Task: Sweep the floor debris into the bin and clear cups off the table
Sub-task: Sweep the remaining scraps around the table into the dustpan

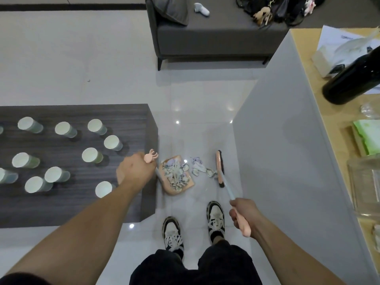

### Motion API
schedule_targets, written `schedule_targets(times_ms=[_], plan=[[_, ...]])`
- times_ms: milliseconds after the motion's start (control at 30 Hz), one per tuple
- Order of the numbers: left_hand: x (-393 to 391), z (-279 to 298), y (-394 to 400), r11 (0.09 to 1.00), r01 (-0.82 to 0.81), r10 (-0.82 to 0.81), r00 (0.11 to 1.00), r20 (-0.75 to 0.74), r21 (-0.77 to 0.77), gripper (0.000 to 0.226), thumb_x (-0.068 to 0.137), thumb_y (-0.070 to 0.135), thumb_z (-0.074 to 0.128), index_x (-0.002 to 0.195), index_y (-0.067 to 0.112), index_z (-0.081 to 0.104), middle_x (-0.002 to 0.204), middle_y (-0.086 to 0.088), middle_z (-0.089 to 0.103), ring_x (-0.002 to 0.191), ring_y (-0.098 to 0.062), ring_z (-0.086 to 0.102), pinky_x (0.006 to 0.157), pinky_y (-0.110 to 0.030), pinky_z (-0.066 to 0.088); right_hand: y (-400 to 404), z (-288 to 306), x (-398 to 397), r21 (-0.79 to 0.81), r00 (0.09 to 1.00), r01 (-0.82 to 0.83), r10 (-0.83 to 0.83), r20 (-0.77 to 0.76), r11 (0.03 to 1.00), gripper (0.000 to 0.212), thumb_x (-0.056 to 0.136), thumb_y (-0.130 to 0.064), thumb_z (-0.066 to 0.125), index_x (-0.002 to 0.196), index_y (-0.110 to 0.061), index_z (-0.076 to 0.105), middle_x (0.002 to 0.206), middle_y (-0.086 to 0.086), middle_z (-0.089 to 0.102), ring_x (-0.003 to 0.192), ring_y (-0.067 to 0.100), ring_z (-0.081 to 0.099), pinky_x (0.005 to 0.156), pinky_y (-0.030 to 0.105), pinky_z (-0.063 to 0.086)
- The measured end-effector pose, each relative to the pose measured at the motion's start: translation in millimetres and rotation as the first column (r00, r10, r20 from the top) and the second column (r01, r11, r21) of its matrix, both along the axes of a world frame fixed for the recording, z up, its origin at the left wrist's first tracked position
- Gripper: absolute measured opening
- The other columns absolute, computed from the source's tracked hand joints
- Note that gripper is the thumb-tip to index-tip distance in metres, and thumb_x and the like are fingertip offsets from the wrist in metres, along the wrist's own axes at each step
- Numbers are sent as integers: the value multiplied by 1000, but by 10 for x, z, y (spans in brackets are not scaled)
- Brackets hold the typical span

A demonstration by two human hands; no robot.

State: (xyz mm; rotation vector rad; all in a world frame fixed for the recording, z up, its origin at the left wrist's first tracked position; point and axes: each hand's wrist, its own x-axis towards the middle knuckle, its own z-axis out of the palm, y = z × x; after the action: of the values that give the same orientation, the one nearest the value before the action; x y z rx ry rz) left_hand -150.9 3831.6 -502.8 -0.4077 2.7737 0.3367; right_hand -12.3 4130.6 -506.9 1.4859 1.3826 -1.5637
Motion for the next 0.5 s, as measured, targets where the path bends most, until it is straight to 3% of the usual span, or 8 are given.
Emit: schedule_targets(times_ms=[233, 400, 500], plan=[[-4, -12, 14, 1000, 1, -1, 1000, 6, 4, 35, 81, 49, 48, 91, 21, 67, 91, -12, 70, 86, -37, 64, 69, -34, 45, 483, 146, -183, -75, 995, -99, 97, -37, 992, 22, 101, -21, 50, 113, -2, 51, 54, 3, 43, 35, 9, 33, 30, 18, 28], [-45, -15, 30, 1000, 12, -12, 1000, 0, 12, 34, 82, 48, 47, 89, 21, 65, 90, -12, 69, 85, -38, 64, 71, -35, 49, 464, 62, -323, 125, 951, -286, 297, -81, 950, 18, 96, -15, 56, 113, -10, 59, 64, 9, 50, 42, 13, 40, 38, 21, 30], [-48, -26, 12, 1000, 20, -20, 1000, -10, 10, 34, 82, 50, 46, 86, 21, 62, 88, -11, 69, 84, -38, 63, 72, -37, 51, 346, -86, -387, 167, 921, -371, 385, -58, 913, 18, 95, -12, 55, 113, -10, 58, 65, 11, 52, 43, 15, 45, 41, 24, 37]])
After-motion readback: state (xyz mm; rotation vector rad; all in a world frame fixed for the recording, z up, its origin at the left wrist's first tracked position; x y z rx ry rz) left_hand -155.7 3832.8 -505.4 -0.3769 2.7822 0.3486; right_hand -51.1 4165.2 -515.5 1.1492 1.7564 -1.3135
